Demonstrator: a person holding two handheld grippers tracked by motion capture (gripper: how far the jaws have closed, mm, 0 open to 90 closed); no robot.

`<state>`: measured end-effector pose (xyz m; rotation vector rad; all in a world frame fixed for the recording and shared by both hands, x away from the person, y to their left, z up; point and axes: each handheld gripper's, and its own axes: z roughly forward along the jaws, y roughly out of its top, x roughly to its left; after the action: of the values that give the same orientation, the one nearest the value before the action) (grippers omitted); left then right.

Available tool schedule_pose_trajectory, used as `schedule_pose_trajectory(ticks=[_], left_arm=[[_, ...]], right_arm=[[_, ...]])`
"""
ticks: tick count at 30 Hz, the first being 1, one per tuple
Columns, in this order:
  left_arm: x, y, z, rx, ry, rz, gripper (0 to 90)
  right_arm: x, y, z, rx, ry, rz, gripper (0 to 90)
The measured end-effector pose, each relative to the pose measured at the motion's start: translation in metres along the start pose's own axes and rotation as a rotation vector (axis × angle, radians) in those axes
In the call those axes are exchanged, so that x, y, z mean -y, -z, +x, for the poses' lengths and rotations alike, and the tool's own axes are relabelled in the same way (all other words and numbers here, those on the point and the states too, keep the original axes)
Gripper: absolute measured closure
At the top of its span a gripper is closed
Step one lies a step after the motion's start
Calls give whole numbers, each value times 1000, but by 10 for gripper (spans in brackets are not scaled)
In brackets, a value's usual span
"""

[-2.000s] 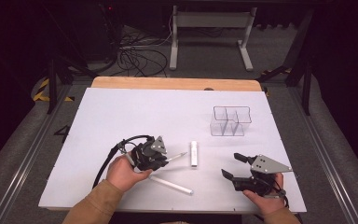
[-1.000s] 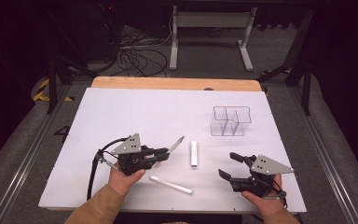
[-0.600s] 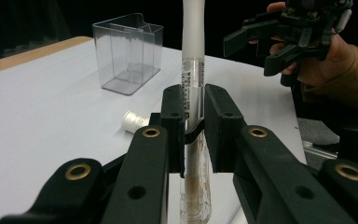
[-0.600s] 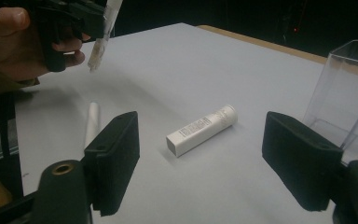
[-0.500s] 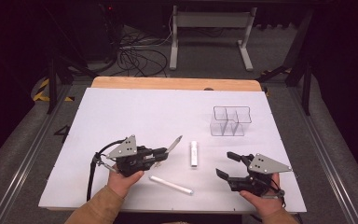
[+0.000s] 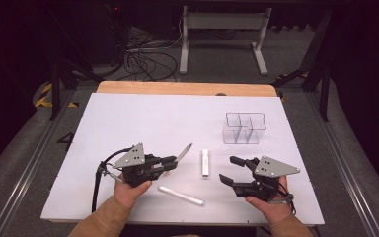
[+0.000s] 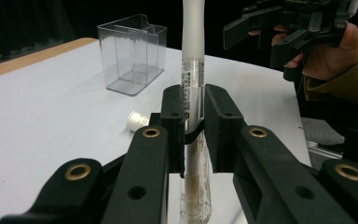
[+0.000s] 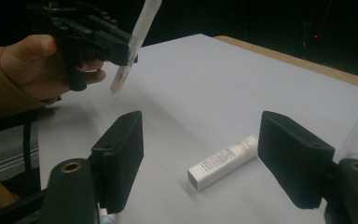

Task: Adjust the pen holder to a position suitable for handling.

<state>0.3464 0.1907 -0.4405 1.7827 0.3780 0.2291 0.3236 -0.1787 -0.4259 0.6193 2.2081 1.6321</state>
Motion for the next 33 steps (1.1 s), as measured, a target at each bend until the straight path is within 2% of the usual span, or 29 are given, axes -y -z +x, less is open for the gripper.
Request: schedule_pose_trajectory(ticks=[14,33], left_arm=[[0,-1,-1,0,-8,4,792],[0,-2,-2,1,-19,7,791]], right_arm=[[-22,-26,6,-50,15,-1,332],[-38,-55,13,-89,28,16,371]])
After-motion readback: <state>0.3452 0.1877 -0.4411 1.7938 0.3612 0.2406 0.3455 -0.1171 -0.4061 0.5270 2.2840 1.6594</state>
